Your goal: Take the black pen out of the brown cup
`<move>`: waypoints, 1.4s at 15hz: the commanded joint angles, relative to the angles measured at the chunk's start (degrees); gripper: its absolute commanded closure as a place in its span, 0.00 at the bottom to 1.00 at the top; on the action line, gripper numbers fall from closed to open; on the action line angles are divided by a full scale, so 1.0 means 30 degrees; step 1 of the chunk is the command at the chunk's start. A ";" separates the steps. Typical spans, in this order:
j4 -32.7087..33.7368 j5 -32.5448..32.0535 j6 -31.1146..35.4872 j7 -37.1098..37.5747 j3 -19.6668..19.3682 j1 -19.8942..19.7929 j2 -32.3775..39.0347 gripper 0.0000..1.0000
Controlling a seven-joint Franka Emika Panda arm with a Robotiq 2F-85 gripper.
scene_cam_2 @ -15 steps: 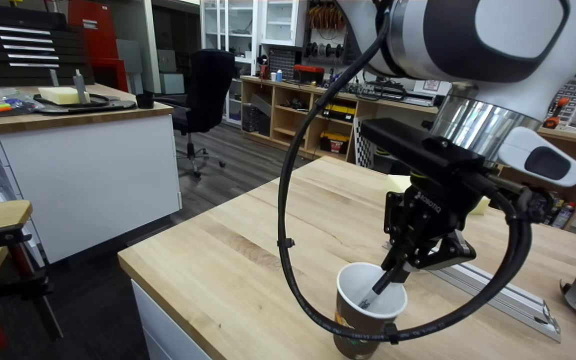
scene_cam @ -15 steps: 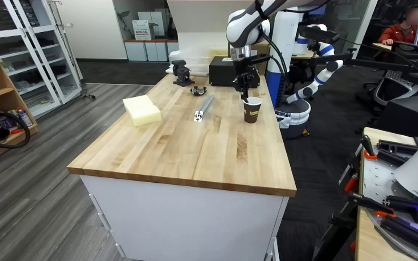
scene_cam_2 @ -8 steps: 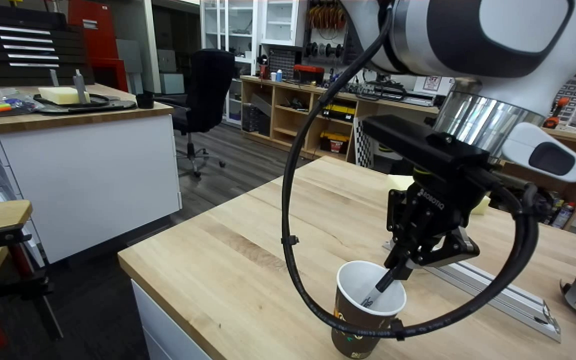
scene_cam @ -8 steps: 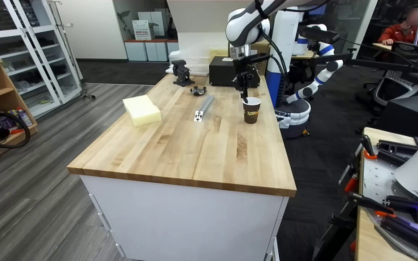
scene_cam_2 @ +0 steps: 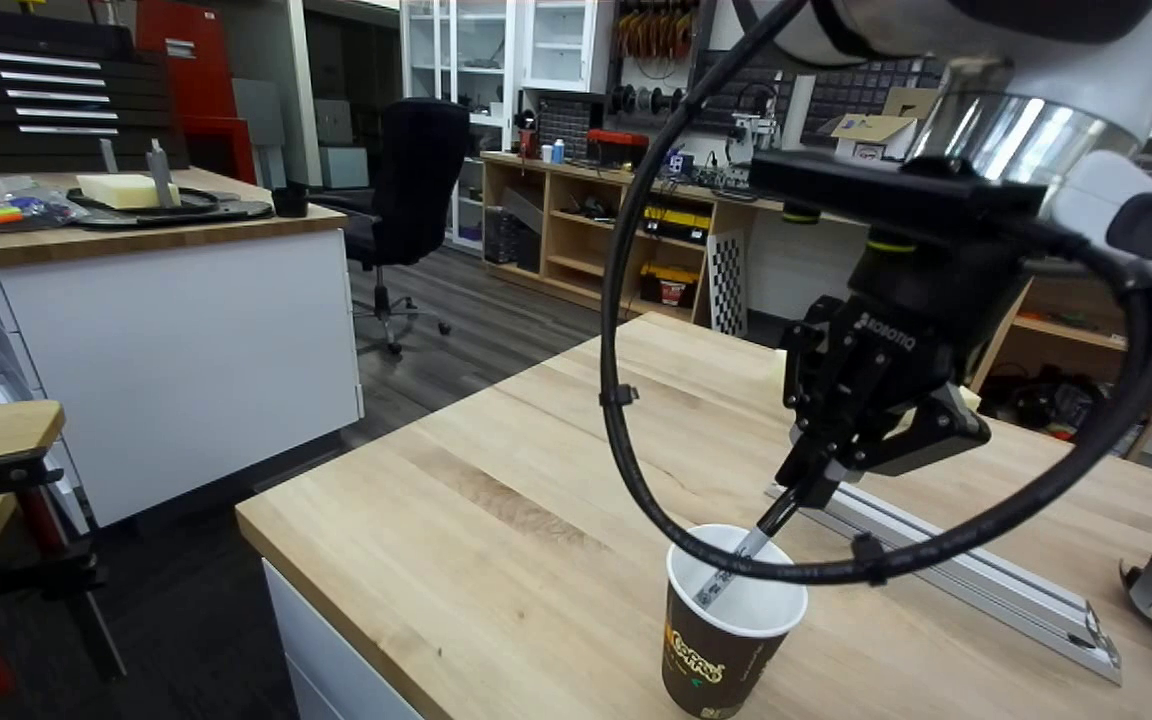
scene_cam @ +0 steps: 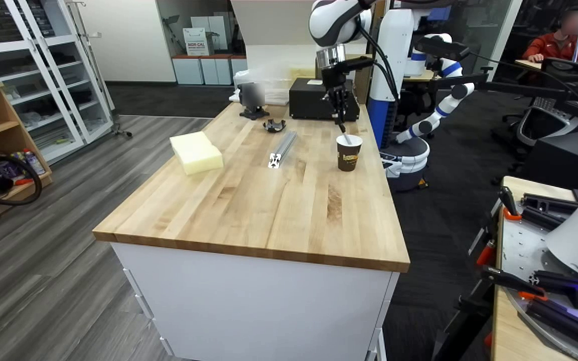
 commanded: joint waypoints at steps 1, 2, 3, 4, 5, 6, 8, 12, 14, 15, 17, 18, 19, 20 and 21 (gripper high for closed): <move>0.0367 -0.0387 -0.1862 -0.0379 0.0008 0.0131 -0.1283 0.96; 0.0357 -0.0383 -0.1960 -0.0509 0.0069 0.0173 -0.1693 0.96; 0.0246 -0.0279 -0.1884 -0.0676 0.0173 0.0216 -0.2142 0.96; -0.0004 -0.0154 -0.1665 -0.0904 0.0301 0.0290 -0.2662 0.96; -0.0368 0.0136 -0.1403 -0.1082 0.0522 0.0366 -0.3224 0.96; -0.0702 0.0411 -0.1237 -0.1224 0.0750 0.0424 -0.3707 0.96; -0.1763 0.1162 -0.0672 -0.1483 0.1375 0.0654 -0.4578 0.96; -0.4070 0.2510 -0.0003 -0.2415 0.2473 0.1384 -0.5910 0.96; -0.5342 0.2699 0.0608 -0.2903 0.2831 0.1923 -0.6435 0.96; -0.6075 0.2471 0.1156 -0.3089 0.2945 0.2308 -0.6711 0.96; -0.7557 0.1540 0.2760 -0.3291 0.2978 0.3144 -0.7215 0.96; -0.8151 0.1199 0.3485 -0.3353 0.3009 0.3480 -0.7360 0.96; -0.8823 0.0894 0.4121 -0.3359 0.3072 0.3798 -0.7570 0.96; -0.9391 0.0552 0.4757 -0.3301 0.3113 0.4106 -0.7674 0.96; -0.9918 0.0249 0.5293 -0.3242 0.3178 0.4385 -0.7818 0.96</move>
